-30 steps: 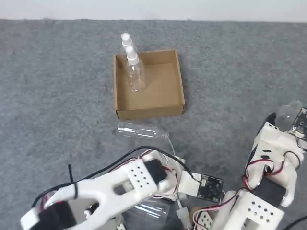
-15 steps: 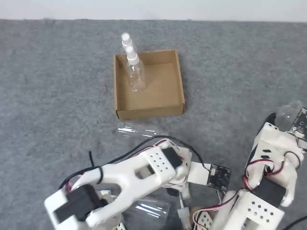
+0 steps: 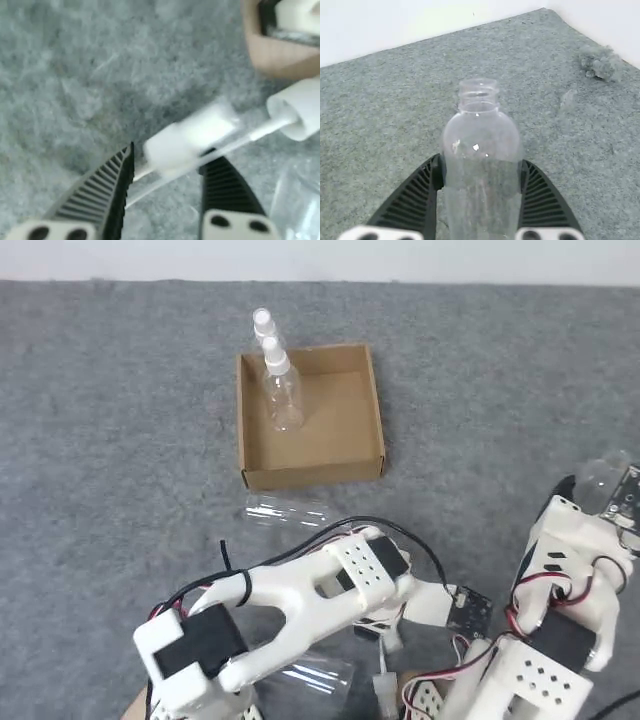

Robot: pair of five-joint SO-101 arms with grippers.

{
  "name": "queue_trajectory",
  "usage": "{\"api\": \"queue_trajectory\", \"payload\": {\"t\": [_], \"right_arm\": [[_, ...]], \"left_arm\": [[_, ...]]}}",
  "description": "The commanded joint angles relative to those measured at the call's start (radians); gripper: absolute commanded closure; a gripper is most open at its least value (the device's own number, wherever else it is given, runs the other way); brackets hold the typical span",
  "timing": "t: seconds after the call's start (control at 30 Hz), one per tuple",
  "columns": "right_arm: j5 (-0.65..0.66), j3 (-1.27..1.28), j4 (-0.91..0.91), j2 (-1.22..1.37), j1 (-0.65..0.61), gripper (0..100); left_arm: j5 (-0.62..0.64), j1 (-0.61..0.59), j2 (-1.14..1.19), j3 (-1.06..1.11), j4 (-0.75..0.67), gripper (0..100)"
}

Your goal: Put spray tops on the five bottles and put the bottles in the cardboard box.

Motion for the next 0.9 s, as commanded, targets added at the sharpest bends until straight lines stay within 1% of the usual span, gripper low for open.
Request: {"api": "queue_trajectory", "payload": {"t": [0.0,0.13,0.23,0.3,0.53,0.67,0.8,0.87], "right_arm": [[-0.005,-0.051,-0.027,-0.028,0.005,93.7],[-0.005,-0.051,-0.027,-0.028,0.005,93.7],[-0.005,-0.051,-0.027,-0.028,0.005,93.7],[-0.005,-0.051,-0.027,-0.028,0.005,93.7],[-0.003,-0.051,-0.025,-0.028,0.005,93.7],[-0.003,-0.051,-0.025,-0.028,0.005,93.7],[-0.003,-0.051,-0.025,-0.028,0.005,93.7],[-0.003,-0.051,-0.025,-0.028,0.005,93.7]], "left_arm": [[-0.009,-0.011,-0.005,-0.067,0.020,88],[-0.009,-0.012,-0.005,-0.067,0.034,92],[-0.009,-0.040,-0.005,-0.068,0.034,96],[-0.008,-0.064,-0.005,-0.079,0.046,96],[0.003,-0.140,-0.005,-0.196,0.238,96],[0.057,-0.193,-0.005,-0.219,0.250,96],[0.063,-0.232,-0.005,-0.214,0.252,96],[0.100,-0.261,-0.005,-0.217,0.252,96]]}}
